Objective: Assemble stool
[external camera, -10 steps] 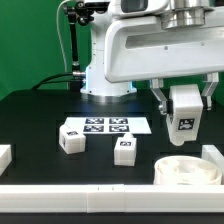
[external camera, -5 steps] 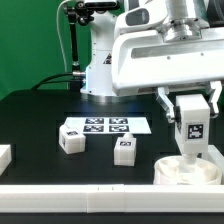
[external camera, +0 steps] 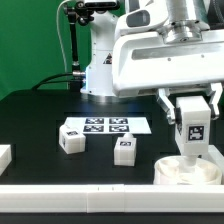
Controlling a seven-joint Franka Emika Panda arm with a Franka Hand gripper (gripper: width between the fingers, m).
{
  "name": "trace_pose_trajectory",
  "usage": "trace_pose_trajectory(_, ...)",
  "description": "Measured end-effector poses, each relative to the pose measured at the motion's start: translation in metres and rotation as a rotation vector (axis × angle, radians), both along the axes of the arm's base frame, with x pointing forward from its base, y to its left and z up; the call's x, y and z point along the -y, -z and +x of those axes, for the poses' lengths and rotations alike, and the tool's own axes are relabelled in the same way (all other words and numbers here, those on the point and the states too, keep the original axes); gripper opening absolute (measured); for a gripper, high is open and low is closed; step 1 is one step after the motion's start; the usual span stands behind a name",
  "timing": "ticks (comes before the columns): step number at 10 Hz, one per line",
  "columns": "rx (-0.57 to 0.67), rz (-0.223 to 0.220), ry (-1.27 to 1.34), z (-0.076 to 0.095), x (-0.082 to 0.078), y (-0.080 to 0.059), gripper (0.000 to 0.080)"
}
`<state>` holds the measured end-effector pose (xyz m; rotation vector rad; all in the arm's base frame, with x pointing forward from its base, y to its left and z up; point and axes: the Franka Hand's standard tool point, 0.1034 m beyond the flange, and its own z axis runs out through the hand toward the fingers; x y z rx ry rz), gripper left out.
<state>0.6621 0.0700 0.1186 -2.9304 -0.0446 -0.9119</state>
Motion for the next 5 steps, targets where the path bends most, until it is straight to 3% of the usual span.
trace_pose_trajectory(5,-0.006,-0.039,-0.057,0.0006,-0.0011,0.0123,0.0338)
